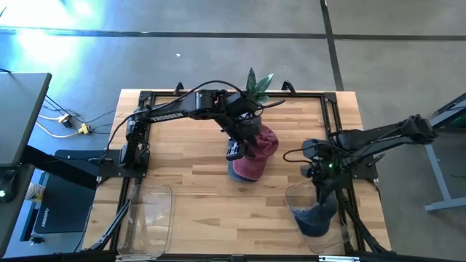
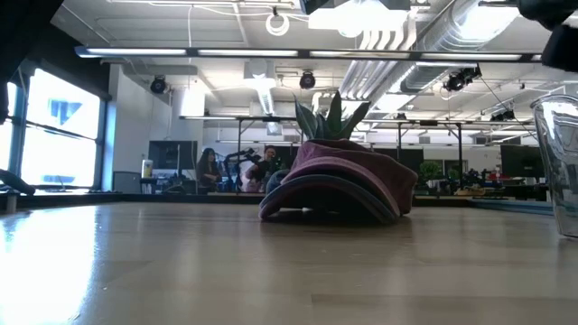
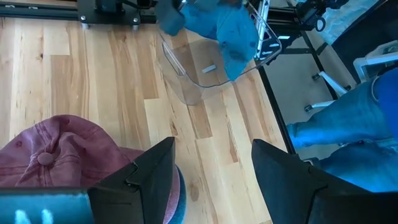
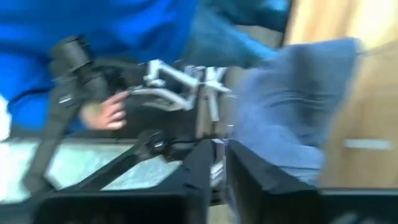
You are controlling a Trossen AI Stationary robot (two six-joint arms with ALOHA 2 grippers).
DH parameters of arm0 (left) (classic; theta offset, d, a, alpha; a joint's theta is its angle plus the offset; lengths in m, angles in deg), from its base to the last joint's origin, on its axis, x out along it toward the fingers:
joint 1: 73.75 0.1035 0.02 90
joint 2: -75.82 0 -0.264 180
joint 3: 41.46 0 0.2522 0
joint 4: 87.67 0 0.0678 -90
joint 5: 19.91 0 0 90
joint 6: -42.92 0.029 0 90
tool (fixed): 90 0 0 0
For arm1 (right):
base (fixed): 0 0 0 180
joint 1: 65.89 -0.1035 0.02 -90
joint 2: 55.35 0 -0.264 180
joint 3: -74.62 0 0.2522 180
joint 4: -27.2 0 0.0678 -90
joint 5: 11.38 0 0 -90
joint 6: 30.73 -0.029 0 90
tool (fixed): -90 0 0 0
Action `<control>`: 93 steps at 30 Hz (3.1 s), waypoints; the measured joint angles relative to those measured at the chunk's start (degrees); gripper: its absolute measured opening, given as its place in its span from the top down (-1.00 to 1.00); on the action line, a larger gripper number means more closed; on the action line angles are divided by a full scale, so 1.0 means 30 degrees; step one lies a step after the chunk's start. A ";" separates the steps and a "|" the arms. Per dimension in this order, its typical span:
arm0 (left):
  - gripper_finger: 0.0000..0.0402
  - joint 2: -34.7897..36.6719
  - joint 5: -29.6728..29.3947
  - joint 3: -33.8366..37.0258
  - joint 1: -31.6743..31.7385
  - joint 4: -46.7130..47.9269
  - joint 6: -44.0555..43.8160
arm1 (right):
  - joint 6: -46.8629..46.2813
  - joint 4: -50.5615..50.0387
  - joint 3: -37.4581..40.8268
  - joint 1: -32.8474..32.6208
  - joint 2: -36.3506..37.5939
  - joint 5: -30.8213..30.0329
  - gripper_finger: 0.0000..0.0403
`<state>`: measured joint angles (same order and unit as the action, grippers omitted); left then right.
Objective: Pick & Place hat
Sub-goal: Put the blue cap into the right transparent bin
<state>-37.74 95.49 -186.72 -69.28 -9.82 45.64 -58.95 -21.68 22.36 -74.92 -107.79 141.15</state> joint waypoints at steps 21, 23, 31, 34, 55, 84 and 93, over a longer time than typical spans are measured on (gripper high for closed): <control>-0.04 0.0000 -0.0168 -0.0004 0.0021 -0.0022 0.0401 | 0.1001 -0.0905 0.0000 0.0541 -0.0429 -0.6489 0.61; -0.04 0.0000 -0.0160 -0.0007 0.0022 -0.0025 0.0432 | 0.0895 -0.1139 0.0000 0.0829 -0.0674 -0.6196 0.43; -0.04 0.0000 0.0232 -0.0007 0.0007 -0.0029 0.0378 | 0.2442 -0.1933 0.0000 0.0679 -0.2200 -0.2701 -0.10; -0.04 0.0000 0.0240 -0.0007 0.0007 -0.0026 0.0171 | 0.3366 -0.2040 0.0000 0.0303 -0.2706 -0.2952 -0.09; -0.04 0.0000 0.0335 -0.0005 0.0007 -0.0029 0.0153 | 0.5053 -0.4012 -0.0015 0.1011 -0.3468 -0.5329 -0.31; -0.04 0.0000 0.0320 -0.0007 0.0007 -0.0029 0.0517 | 0.7211 -0.1244 -0.0022 0.0867 -0.4941 -0.1258 0.89; -0.04 0.0000 0.0313 -0.0007 0.0007 -0.0029 0.0517 | 0.8018 -0.4814 -0.0020 0.2128 -0.6786 -0.5656 0.87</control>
<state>-37.74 96.43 -186.74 -69.26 -9.91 47.19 -34.90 -36.12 22.30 -68.54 -128.15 124.18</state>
